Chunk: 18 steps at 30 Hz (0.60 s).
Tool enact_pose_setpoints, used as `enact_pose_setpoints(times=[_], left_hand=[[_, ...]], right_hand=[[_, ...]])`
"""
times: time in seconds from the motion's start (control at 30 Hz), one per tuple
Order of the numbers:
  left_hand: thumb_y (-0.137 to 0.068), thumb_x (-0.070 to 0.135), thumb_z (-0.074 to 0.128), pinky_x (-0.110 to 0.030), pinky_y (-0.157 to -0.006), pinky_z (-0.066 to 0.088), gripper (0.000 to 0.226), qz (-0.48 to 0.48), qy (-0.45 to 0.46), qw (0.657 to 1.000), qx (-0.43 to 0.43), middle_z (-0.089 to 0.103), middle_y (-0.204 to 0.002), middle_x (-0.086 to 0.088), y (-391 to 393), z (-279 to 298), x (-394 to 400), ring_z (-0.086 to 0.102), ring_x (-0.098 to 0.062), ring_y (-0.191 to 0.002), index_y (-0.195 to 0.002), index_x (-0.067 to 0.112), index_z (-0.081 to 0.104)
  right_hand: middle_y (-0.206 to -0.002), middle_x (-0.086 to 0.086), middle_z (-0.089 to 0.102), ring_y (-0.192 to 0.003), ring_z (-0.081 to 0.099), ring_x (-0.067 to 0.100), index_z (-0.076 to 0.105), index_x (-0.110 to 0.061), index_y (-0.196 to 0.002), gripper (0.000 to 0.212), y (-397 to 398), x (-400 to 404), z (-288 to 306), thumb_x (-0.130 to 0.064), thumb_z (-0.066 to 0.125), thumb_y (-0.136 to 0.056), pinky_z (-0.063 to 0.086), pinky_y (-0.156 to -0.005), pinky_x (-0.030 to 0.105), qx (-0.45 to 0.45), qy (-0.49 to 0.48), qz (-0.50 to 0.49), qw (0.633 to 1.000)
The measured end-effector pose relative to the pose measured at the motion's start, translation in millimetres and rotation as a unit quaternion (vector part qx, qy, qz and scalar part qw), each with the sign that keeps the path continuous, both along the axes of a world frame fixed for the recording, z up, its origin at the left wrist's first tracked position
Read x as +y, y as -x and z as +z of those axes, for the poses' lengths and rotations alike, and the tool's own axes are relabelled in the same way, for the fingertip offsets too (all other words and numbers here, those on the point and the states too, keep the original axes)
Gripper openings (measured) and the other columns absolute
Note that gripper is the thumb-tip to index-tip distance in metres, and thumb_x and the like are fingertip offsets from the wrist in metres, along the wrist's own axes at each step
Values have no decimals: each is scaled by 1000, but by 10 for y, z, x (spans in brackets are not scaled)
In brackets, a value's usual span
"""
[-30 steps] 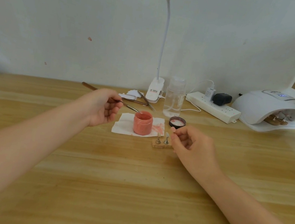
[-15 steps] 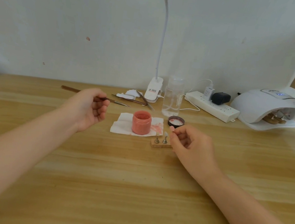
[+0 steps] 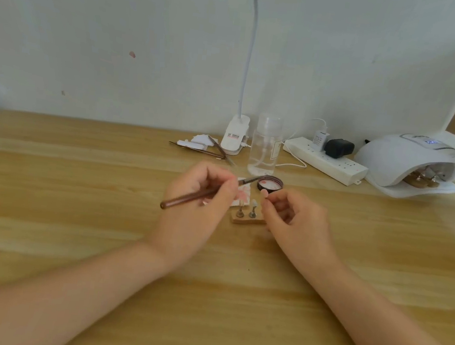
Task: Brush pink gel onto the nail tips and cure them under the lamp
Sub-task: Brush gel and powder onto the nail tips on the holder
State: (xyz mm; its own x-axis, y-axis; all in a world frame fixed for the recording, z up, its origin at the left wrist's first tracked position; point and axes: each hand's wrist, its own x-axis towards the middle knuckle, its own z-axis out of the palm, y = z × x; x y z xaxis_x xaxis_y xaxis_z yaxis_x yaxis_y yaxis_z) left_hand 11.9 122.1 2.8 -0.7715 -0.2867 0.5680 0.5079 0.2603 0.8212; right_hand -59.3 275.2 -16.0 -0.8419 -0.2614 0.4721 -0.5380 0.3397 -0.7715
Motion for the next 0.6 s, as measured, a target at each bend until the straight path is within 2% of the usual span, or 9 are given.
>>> enact_pose_setpoints(times=[0.07,0.13,0.2,0.3,0.37,0.43,0.5,0.6], left_hand=[[-85,25,63,-36,-85,54,7,8,68,998,15,71,-84,-1,-33,-62,-19,66,-15,-99,-81,31,64],[-85,33,59,-33,-91,50,5,15,103,994,33,71,-86,4,-50,-83,-25,62,-14,-109,-84,36,63],[-85,34,57,-30,-93,50,7,15,115,993,36,70,-93,13,-48,-91,-24,61,-13,-112,-87,38,62],[-85,35,56,-31,-91,51,6,15,113,993,25,67,-100,16,-38,-119,-21,62,-18,-111,-89,38,60],[-86,29,58,-27,-91,50,5,17,111,993,25,67,-100,12,-35,-132,-19,61,-15,-113,-87,34,60],[-86,18,60,-18,-87,49,14,28,125,991,39,68,-96,8,-41,-136,-16,61,-7,-111,-85,32,60],[-85,10,60,-8,-83,44,19,34,153,986,57,67,-93,11,-58,-119,-1,60,5,-106,-86,29,59],[-84,3,59,-4,-83,41,16,32,179,981,64,65,-86,14,-78,-111,9,58,13,-100,-84,19,60]], right_hand=[[-69,0,65,-62,60,18,66,-22,-81,7,5,-4,-4,-17,65,-86,53,-64,35,0,6,-1,1000],[-69,0,65,-63,60,18,64,-25,-80,10,4,-1,-8,-18,65,-87,53,-65,35,6,5,-1,1000],[-69,-1,64,-62,60,18,61,-31,-79,15,3,5,-7,-18,65,-87,53,-64,33,16,1,-1,1000],[-69,-3,64,-62,60,15,63,-27,-82,11,9,8,-11,-17,65,-87,52,-63,31,24,-6,-5,1000],[-69,-6,64,-61,60,12,65,-23,-85,8,17,10,-19,-16,65,-87,52,-62,27,27,-6,-7,1000],[-70,-7,64,-61,60,10,66,-22,-86,7,21,10,-26,-16,65,-87,51,-61,25,27,-8,-5,1000],[-70,-7,64,-61,60,10,66,-23,-86,7,25,10,-28,-16,65,-87,51,-61,24,26,-8,-2,1000],[-70,-7,63,-61,60,11,65,-23,-86,7,26,9,-25,-16,65,-87,51,-60,24,31,-8,-3,999]])
